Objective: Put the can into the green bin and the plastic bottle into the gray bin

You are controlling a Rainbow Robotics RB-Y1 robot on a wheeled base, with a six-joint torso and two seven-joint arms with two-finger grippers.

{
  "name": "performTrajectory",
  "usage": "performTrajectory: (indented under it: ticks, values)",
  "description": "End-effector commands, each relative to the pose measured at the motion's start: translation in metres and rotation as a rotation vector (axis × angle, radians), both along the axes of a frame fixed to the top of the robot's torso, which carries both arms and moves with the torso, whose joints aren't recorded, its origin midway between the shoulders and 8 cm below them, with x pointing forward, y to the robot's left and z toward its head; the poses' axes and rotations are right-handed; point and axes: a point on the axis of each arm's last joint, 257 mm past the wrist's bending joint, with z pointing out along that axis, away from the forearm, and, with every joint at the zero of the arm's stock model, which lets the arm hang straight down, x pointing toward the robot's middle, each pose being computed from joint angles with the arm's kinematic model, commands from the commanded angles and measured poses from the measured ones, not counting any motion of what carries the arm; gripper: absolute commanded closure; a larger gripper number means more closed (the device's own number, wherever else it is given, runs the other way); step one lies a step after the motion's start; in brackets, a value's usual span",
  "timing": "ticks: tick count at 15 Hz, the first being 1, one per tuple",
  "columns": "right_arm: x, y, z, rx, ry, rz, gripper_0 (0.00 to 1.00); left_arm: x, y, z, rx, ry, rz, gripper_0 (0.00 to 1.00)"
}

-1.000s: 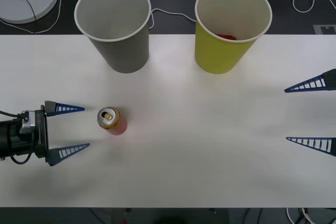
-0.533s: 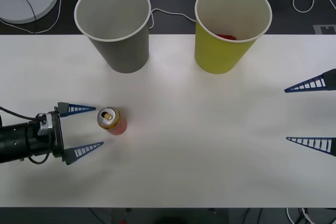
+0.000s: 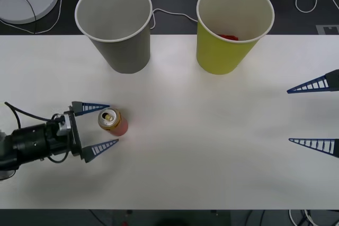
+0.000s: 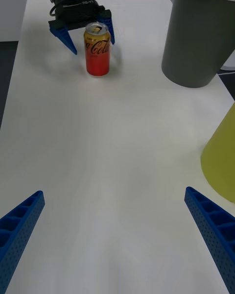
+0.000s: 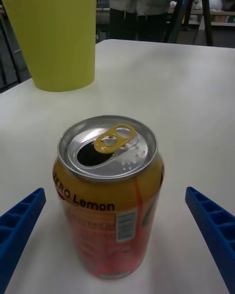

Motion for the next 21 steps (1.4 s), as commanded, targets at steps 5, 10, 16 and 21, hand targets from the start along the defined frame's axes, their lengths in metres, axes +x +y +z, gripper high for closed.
performTrajectory:
  ticks: [5,10,16,21]
  values:
    - [0.000,0.000,0.000,0.000,0.000,0.000,0.00,0.012,-0.025,-0.002,-0.021,-0.023,0.020,0.00]
    - [0.000,0.000,0.000,0.000,0.000,0.000,0.00,0.016,-0.031,-0.002,-0.029,-0.024,0.028,0.84]
    - [0.000,0.000,0.000,0.000,0.000,0.000,0.00,0.016,-0.031,-0.002,-0.029,-0.024,0.028,1.00]
    - [0.000,0.000,0.000,0.000,0.000,0.000,0.00,0.017,-0.024,-0.001,-0.021,-0.020,0.034,1.00]
